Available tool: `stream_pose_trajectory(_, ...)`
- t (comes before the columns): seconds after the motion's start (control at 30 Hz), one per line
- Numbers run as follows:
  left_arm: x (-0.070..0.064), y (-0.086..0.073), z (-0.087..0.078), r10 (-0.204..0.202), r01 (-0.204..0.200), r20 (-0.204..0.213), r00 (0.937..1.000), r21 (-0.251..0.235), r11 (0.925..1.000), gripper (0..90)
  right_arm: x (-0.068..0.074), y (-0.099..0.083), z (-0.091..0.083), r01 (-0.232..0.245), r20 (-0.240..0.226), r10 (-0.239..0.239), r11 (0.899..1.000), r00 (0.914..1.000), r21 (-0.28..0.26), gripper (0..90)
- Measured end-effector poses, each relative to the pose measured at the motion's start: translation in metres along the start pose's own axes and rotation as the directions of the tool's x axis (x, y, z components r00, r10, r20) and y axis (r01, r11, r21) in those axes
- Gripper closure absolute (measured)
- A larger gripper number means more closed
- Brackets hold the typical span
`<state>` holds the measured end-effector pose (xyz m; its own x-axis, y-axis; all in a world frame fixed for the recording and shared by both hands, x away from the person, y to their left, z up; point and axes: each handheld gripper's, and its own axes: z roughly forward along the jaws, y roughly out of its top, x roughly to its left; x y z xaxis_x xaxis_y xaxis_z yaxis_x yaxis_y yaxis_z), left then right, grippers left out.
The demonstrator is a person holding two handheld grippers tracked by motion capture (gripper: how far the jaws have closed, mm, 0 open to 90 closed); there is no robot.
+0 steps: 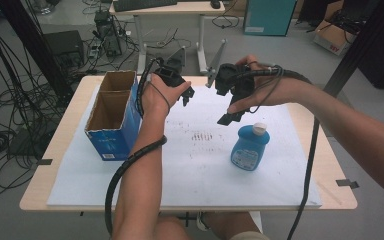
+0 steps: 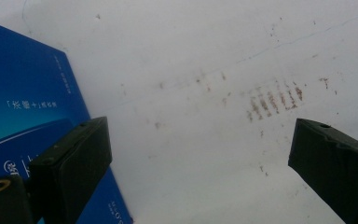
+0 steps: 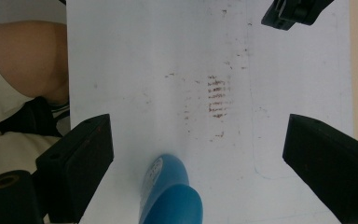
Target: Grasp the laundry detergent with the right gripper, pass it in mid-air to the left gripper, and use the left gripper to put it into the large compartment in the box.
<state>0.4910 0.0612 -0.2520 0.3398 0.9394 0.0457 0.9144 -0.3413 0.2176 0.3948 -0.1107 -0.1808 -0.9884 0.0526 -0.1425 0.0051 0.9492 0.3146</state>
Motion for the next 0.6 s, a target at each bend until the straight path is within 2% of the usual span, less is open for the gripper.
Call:
stream_pose_trajectory(0.33, -0.001, -0.001, -0.001, 0.011, -0.011, 0.005, 0.9999, -0.006, 0.9999, 6.0, 0.0, -0.007, -0.003, -0.008, 0.002, 0.008, 1.0, 1.0, -0.001, 8.4)
stream_pose_trajectory(0.57, -0.001, -0.002, -0.001, 0.011, -0.011, 0.001, 0.9999, -0.003, 0.9999, 6.0, 0.002, -0.031, -0.009, -0.038, 0.008, 0.038, 0.999, 0.9993, 0.004, 8.3)
stream_pose_trajectory(0.6, -0.001, -0.002, -0.002, 0.012, -0.012, -0.003, 0.9999, -0.007, 0.9999, 6.0, 0.002, -0.04, -0.012, -0.051, 0.013, 0.051, 0.999, 0.9986, 0.004, 8.3)
